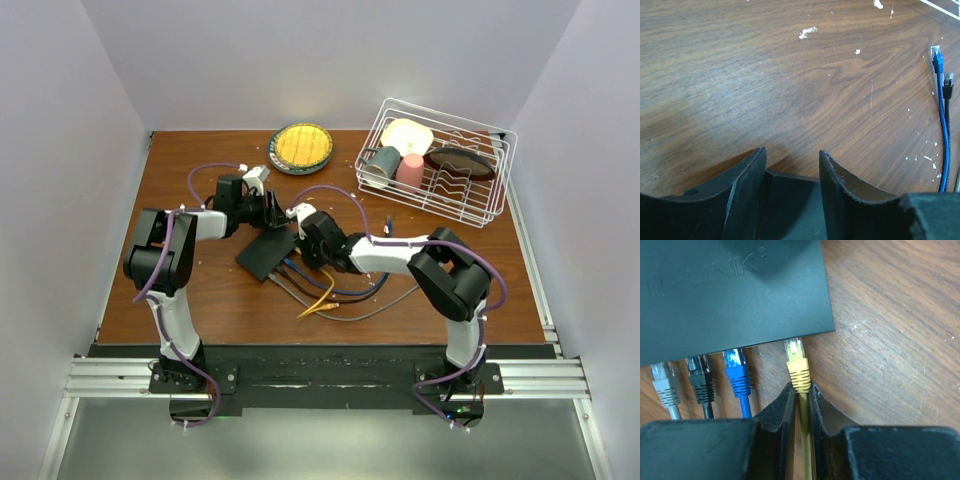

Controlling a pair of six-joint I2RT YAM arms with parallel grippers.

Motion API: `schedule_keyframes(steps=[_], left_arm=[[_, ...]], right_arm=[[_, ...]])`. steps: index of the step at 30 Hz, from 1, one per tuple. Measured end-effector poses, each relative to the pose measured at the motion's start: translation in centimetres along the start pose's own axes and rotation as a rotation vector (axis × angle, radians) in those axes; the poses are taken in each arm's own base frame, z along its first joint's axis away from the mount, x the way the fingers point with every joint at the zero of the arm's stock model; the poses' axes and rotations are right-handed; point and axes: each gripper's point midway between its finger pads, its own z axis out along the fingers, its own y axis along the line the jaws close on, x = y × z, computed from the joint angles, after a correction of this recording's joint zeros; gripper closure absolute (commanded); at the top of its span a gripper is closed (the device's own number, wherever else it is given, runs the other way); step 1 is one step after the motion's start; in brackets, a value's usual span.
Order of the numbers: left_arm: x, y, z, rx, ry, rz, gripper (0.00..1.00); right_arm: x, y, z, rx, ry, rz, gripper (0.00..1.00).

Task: Insert the plug into the switch port

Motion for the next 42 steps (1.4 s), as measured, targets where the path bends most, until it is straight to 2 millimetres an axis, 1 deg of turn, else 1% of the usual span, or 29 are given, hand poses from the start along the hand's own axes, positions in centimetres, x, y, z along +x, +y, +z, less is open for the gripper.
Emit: schedule_keyframes(steps=[6, 16, 20, 31, 37, 42], left_arm=[[0.3, 0.0, -0.1, -0.005, -0.001, -0.017, 0.53], [0.5, -0.1, 0.1, -0.03, -0.032, -0.001, 0.58], [0.7, -0.1, 0.0, -0.038, -0.049, -0.004, 0.58], [1.1, 0.3, -1.0, -0.102, -0.082, -0.005, 0.57], [0.4, 1.0, -1.7, -0.165, -0.125, 0.008, 0.57], [-0.9, 0.5, -2.2, -0.165, -0.162, 0.024, 0.54]], right_arm=[[-0.2, 0.3, 0.1, -0.012, -0.086, 0.052, 1.0], [-0.3, 0.6, 0.2, -0.019, -0.111, 0.082, 1.0], [-0.4, 0.7, 0.2, -0.019, -0.112, 0.1, 1.0], [-0.6, 0.9, 0.4, 0.0, -0.131, 0.131, 1.0], [-1.6, 1.3, 1.3, -0.007, -0.131, 0.127, 1.0], [-1.8, 1.5, 1.5, -0.022, -0.116, 0.121, 1.0]])
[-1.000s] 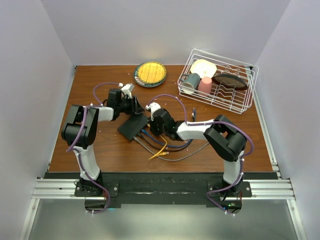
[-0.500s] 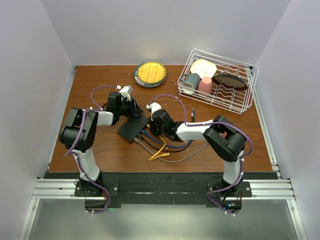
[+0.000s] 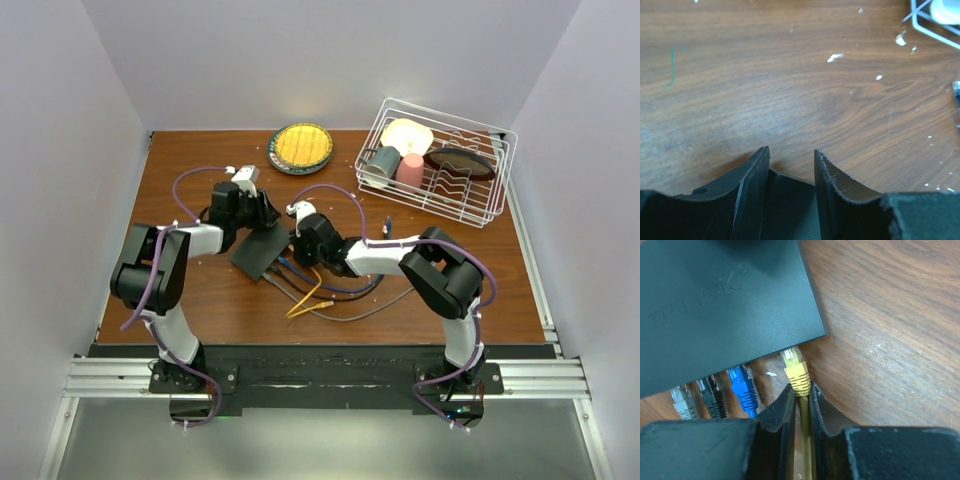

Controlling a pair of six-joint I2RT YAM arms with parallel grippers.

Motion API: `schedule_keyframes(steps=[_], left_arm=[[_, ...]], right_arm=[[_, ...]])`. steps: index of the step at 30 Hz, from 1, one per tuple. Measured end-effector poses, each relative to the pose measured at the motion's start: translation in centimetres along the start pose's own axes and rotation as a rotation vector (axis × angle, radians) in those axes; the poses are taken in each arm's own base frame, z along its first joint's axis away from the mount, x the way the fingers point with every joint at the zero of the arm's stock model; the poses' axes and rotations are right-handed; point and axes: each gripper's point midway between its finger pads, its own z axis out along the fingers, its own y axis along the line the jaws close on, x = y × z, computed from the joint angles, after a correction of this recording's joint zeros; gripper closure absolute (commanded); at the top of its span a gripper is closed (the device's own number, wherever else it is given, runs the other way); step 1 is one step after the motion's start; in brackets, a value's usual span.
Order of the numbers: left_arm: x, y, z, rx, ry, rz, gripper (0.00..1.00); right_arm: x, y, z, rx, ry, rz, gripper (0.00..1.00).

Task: Insert the plug into the switch port

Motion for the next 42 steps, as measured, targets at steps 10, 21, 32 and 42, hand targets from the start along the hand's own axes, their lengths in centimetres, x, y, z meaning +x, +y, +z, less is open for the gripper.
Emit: schedule_keyframes(steps=[10, 21, 32, 42], left_arm=[[-1.4, -1.8, -0.2, 0.027, -0.015, 0.02, 0.41], [1.2, -0.5, -0.9, -0.028, 0.105, -0.032, 0.31], [1.4, -1.4, -3.7, -0.062, 0.172, -0.055, 0.16], [-7.3, -5.0, -10.4, -0.066, -0.142, 0.041, 0.13]], right_arm=[[0.1, 0.1, -0.1, -0.019, -0.008, -0.006, 0.99], [1.2, 0.6, -1.2, -0.07, -0.019, 0.009, 0.74], [1.5, -1.5, -3.7, 0.017, -0.04, 0.037, 0.15], [-4.2, -2.0, -8.7, 0.06, -0.196, 0.052, 0.01]])
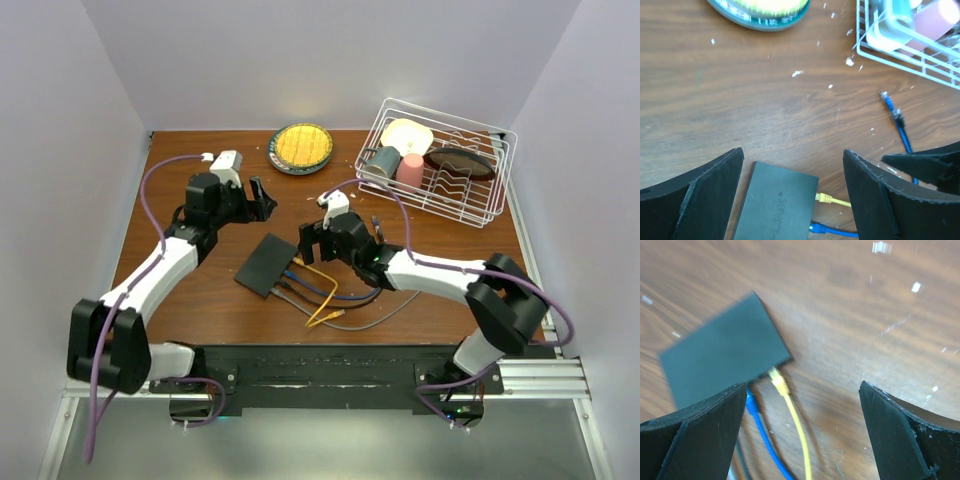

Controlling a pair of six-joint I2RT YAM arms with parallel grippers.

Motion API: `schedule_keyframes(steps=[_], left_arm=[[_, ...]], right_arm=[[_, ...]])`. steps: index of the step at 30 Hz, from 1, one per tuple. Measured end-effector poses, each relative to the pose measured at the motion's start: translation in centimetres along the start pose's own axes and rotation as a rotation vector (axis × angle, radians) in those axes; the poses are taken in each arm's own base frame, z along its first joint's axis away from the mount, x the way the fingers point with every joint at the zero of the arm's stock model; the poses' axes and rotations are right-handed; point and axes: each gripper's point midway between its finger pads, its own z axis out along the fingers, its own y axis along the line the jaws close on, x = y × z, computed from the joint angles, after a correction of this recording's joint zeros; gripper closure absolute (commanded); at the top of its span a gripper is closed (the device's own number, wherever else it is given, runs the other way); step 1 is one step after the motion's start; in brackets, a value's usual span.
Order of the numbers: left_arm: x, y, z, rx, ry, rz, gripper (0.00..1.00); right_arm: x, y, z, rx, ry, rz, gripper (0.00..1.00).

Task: Insert the plug into the switch port

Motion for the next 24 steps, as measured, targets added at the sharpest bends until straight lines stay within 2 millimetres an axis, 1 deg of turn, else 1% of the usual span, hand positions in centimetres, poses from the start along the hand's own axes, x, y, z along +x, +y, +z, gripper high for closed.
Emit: schedule_keyframes(steps=[4, 9, 11, 14, 17, 21, 24], left_arm=[[-1.1, -0.5, -1.8, 0.008, -0.072, 0.015, 0.12], [-1.9, -1.0, -2.9, 0.019, -0.109, 0.023, 0.11], [-2.4, -1.3, -3.4, 0.026, -0.131, 0.028, 0.11], [-3.2, -1.8, -4.3, 0.04, -0.168, 0.037, 0.1], [-4.2, -2.4, -5.3, 0.055, -0.209, 0.046, 0.1], [-5.3, -3.1, -6.1, 0.074, -0.255, 0.058, 0.06], [-5.7, -3.3, -6.5, 0.082, -0.274, 0.062, 0.04]], right_arm=[[-3.7, 0.5, -2.5, -0.024, -0.095, 0.012, 0.01], [-7.7, 0.6, -6.4, -0.046, -0.217, 0.021, 0.02], [-8.9, 0.5, -8.0, -0.054, -0.26, 0.021, 0.01], [-10.3, 0.1, -10.2, -0.048, -0.313, 0.012, 0.02], [-11.4, -0.3, -12.1, -0.046, -0.356, -0.01, 0.02], [-12.1, -0.6, -13.4, -0.044, -0.379, -0.047, 0.01], [-12.1, -0.9, -14.1, -0.038, -0.388, -0.071, 0.01]])
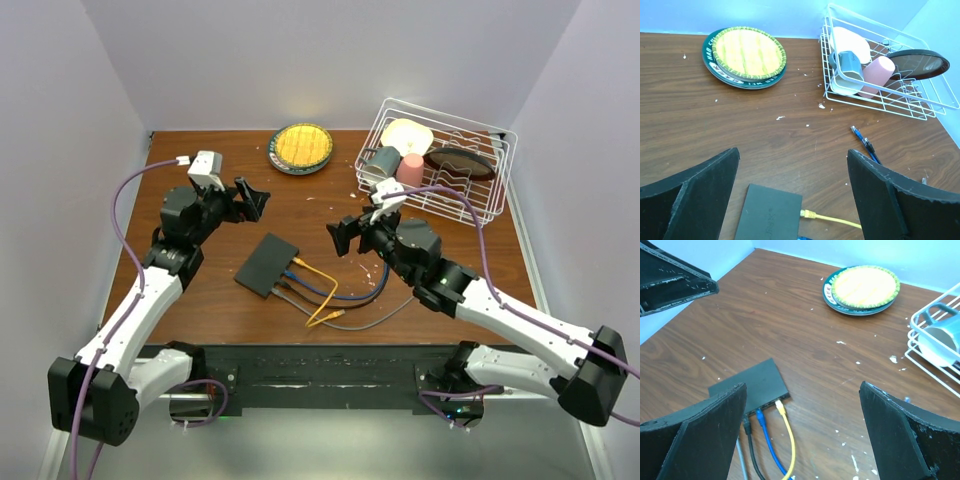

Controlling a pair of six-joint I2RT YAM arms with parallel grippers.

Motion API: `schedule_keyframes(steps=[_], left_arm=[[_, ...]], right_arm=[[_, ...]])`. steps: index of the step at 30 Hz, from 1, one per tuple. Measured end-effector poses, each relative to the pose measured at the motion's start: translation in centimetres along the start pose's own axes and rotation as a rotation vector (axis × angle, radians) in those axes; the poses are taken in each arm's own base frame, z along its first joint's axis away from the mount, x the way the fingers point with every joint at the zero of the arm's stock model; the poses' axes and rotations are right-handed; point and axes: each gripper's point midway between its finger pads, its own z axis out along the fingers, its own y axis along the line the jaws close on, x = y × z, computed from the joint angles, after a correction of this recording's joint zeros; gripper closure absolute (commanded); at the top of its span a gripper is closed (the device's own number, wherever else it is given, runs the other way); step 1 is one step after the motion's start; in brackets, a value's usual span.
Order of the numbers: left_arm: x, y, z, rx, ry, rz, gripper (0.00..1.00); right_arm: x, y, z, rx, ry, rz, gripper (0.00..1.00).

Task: Insert the plug into the switch port

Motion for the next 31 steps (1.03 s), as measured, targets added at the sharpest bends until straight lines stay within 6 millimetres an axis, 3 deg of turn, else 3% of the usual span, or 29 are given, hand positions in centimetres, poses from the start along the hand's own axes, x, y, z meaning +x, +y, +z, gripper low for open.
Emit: schedule_keyframes(steps=[8, 16, 24, 27, 31], left_arm=[[-0.3, 0.0, -0.3, -0.001, -0.016, 0.006, 0.0], [0.6, 2.1, -0.2, -0.098, -0.032, -0.002, 0.0], [0.1, 4.6, -0.4, -0.24, -0.086, -0.037, 0.0], [0.3, 5.4, -0.5, -0.284, -0.096, -0.049, 0.0], [0.5, 6.5, -1.0, -0.34, -0.111, -0.047, 0.0]], right_arm=[[-1.0, -0.8, -1.5, -0.007, -0.156, -0.001, 0.02], [2.1, -3.8, 0.2, 0.165, -0.163, -0.021, 0.01], [0.4, -5.5, -0.2, 0.251, -0.25, -0.03, 0.01], [0.4, -7.1, -0.4, 0.305, -0.263, -0.036, 0.01], [1.6, -11.2, -1.2, 0.428, -0.248, -0.047, 0.01]])
